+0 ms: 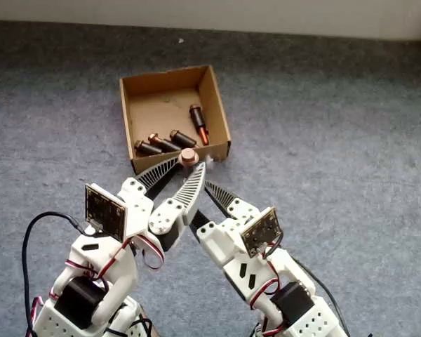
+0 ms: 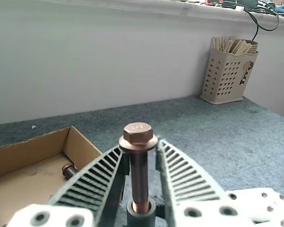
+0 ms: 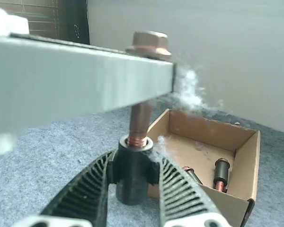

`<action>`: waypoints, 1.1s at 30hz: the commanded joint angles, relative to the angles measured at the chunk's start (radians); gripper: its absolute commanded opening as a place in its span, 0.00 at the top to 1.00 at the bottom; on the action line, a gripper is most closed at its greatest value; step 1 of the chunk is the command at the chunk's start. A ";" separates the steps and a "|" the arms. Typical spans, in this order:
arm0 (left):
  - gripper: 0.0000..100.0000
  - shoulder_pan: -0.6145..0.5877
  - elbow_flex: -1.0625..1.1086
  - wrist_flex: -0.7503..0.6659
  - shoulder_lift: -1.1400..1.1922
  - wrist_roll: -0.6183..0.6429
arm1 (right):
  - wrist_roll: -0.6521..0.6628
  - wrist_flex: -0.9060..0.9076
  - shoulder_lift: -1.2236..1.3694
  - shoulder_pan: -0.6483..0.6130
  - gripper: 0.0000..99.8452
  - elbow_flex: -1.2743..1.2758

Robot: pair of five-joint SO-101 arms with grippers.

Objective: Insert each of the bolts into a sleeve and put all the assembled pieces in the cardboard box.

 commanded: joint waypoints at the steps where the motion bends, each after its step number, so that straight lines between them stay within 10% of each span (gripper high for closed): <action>1: 0.79 -0.013 -0.027 0.071 -0.018 -0.011 | 0.003 0.002 -0.025 0.039 1.00 0.122; 12: 0.79 -0.038 -0.179 0.249 -0.024 -0.155 | 0.003 0.087 -0.021 0.173 1.00 0.120; 25: 0.79 -0.578 -0.042 0.434 -0.025 -0.184 | 0.003 0.200 -0.021 0.303 1.00 0.119; 33: 1.00 -0.650 0.143 0.427 -0.025 -0.218 | 0.003 0.200 -0.025 0.326 1.00 0.114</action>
